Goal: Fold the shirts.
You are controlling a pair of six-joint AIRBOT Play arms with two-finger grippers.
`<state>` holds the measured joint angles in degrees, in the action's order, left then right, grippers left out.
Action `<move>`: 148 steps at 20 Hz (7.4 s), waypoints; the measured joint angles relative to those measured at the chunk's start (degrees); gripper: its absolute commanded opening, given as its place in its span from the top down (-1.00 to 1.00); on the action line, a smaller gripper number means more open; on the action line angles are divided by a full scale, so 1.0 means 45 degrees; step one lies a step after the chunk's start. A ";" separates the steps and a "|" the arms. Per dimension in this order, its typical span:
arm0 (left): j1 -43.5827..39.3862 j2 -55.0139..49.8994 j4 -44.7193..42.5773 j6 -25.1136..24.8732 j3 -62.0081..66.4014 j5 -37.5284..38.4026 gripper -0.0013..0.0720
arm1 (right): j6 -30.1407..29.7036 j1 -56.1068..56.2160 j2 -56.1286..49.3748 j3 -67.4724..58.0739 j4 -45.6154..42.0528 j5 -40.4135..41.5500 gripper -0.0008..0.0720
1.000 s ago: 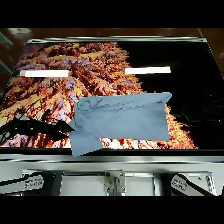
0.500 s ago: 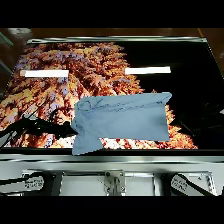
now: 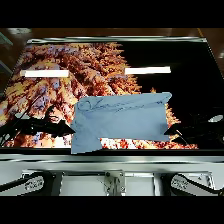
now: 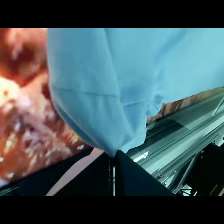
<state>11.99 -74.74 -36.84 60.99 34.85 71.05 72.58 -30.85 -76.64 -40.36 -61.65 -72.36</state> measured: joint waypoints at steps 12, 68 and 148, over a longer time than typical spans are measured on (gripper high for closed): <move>0.0073 0.0253 0.0010 -0.0073 0.0024 0.0199 0.85 | -0.0316 0.0000 -0.1030 0.0539 0.1481 0.1103 0.82; -0.1899 -0.4473 -0.3118 0.2186 1.1628 -0.1967 0.23 | 0.4303 0.5217 -0.4741 -1.1584 -0.2438 0.3468 -0.16; 0.1851 0.7397 -0.5037 0.3604 1.9453 0.0913 0.85 | 0.2875 0.3128 0.8786 -1.5756 -0.2560 -0.0272 0.82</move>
<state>20.32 -41.45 -59.51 77.21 122.39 75.16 85.52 -16.78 -37.10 -111.26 -73.17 -73.58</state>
